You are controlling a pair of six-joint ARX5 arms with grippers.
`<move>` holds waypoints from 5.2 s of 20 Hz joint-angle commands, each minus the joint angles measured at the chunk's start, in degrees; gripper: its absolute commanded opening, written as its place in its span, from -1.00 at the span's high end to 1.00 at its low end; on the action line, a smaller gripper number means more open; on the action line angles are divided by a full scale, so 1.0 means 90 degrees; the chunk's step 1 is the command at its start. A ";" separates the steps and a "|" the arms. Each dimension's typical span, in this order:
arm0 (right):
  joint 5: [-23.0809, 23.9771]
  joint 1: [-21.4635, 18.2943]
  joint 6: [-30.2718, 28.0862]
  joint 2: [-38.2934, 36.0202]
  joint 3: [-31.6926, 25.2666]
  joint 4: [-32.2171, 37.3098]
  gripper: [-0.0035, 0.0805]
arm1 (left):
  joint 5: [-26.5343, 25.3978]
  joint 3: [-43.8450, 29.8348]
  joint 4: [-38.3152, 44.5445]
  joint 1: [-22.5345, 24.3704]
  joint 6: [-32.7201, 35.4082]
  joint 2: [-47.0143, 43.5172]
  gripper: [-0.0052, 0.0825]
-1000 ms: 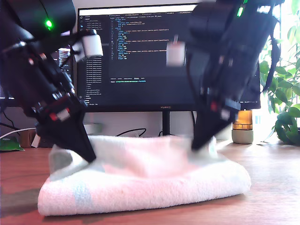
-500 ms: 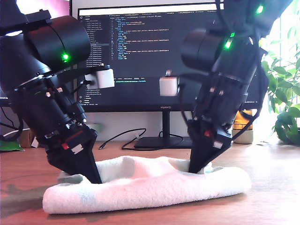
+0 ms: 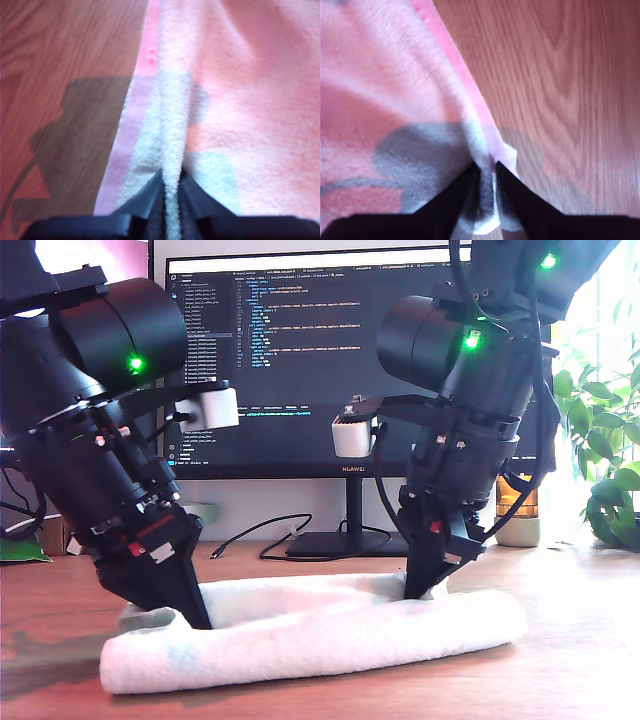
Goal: Fold the tea towel to a neat square and place it to the right
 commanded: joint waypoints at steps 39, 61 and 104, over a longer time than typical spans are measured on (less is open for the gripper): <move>-0.0947 -0.0102 0.4374 -0.1112 0.1273 -0.0787 0.94 | 0.1610 -0.0095 -0.0114 0.0753 -0.0743 -0.1027 0.93; -0.1112 0.0197 0.4974 -0.2963 -0.3094 0.3949 0.94 | 0.1605 -0.2205 0.2846 0.0784 -0.1299 -0.1807 0.93; -0.0610 -0.0056 0.7951 -0.1426 -0.2997 0.3174 0.94 | 0.1739 -0.1904 0.2424 0.0860 -0.0954 -0.0304 0.93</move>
